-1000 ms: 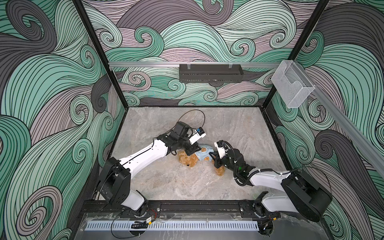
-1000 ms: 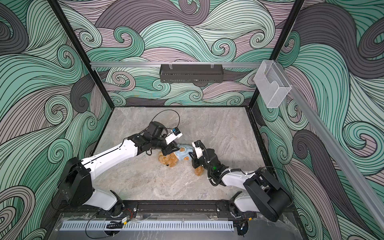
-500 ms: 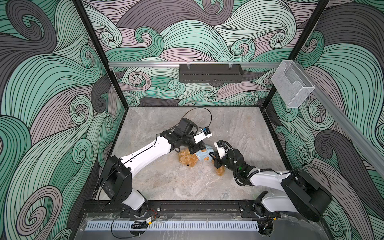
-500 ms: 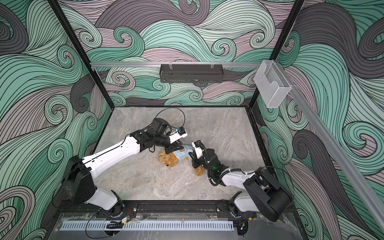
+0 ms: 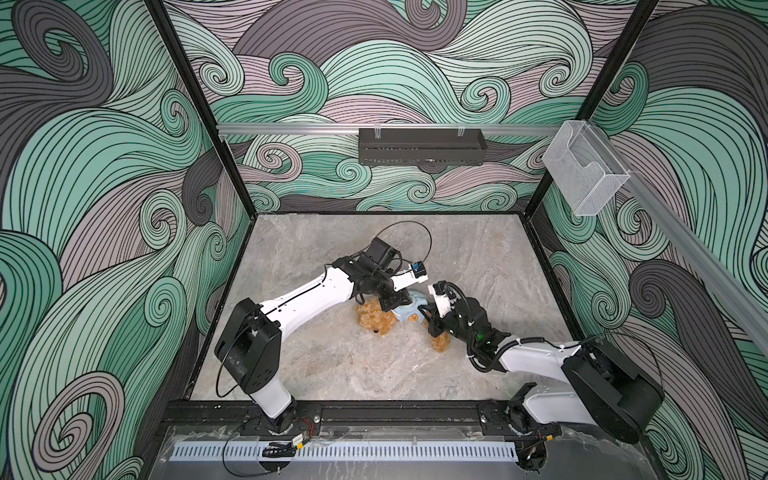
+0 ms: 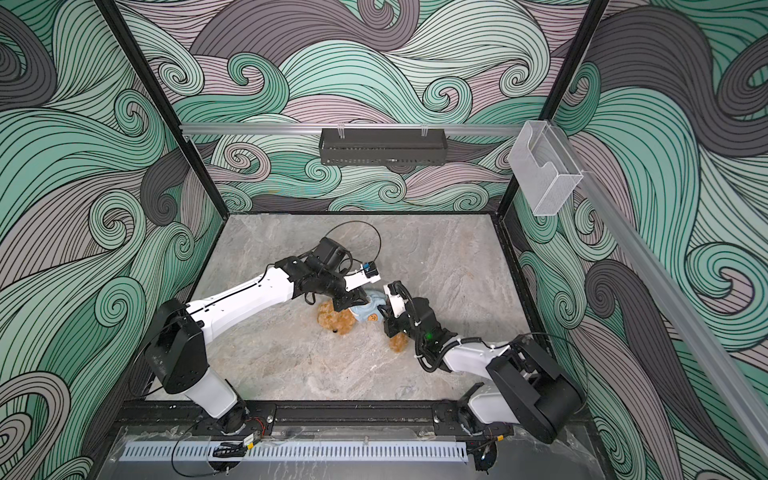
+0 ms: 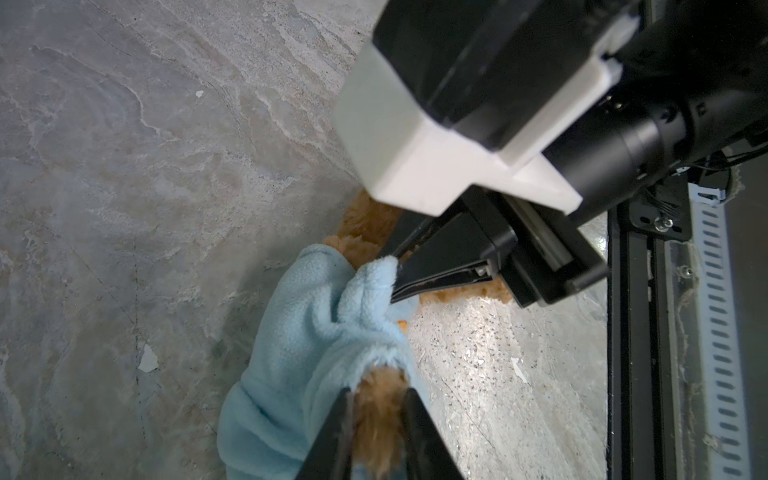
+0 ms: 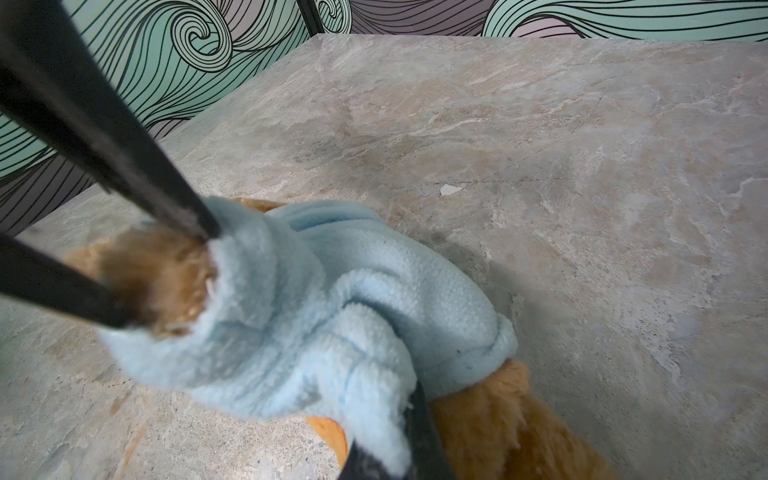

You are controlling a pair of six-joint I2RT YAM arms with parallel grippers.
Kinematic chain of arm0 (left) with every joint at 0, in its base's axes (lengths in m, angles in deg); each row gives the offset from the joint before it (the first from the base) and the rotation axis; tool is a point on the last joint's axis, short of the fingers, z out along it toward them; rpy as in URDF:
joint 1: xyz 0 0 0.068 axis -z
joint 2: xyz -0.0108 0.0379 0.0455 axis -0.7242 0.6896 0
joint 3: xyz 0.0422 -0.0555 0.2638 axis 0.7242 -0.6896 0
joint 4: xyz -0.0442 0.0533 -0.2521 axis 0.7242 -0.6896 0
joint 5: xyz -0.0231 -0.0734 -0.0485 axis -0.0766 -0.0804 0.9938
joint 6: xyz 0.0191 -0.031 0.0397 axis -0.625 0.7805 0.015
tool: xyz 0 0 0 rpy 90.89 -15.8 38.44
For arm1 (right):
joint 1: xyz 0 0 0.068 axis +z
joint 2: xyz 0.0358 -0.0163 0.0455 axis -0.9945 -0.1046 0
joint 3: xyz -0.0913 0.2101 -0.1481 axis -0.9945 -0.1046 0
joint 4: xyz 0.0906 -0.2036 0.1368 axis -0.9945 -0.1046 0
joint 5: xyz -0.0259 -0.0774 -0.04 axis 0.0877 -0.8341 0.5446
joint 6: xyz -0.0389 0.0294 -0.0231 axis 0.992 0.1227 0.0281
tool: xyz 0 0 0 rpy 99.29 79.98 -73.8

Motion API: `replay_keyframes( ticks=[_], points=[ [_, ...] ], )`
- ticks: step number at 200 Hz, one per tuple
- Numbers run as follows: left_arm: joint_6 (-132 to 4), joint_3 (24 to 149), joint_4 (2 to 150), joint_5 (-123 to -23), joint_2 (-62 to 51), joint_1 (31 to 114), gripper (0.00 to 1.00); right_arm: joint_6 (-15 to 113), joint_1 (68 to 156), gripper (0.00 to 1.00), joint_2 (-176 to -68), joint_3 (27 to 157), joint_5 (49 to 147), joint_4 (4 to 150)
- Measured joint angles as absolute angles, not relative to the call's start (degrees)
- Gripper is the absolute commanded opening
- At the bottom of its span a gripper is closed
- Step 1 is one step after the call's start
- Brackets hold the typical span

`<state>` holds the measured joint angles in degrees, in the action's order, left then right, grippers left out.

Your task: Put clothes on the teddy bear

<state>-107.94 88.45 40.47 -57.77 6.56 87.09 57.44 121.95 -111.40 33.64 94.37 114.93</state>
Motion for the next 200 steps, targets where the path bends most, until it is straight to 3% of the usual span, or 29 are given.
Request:
replay_keyframes(
  ticks=[105,115,139,168,200],
  points=[
    [-107.8,94.2,37.8,-63.2,16.9,89.2,0.34,57.2,122.0,0.00,-111.8,33.4,94.5,114.4],
    [-106.8,95.1,37.8,-63.2,18.4,89.3,0.29,57.0,122.0,0.00,-112.2,33.3,94.5,114.4],
    [-103.6,95.8,38.7,-63.0,20.6,89.6,0.00,56.7,121.9,0.00,-112.7,32.9,94.3,114.1],
    [-97.8,89.7,45.4,-59.5,16.4,88.3,0.00,56.5,121.9,0.00,-112.1,32.8,92.6,114.0],
    [-83.9,76.2,61.2,-54.8,3.6,82.4,0.00,55.4,121.7,0.00,-110.0,32.1,89.6,115.1]
  ],
)
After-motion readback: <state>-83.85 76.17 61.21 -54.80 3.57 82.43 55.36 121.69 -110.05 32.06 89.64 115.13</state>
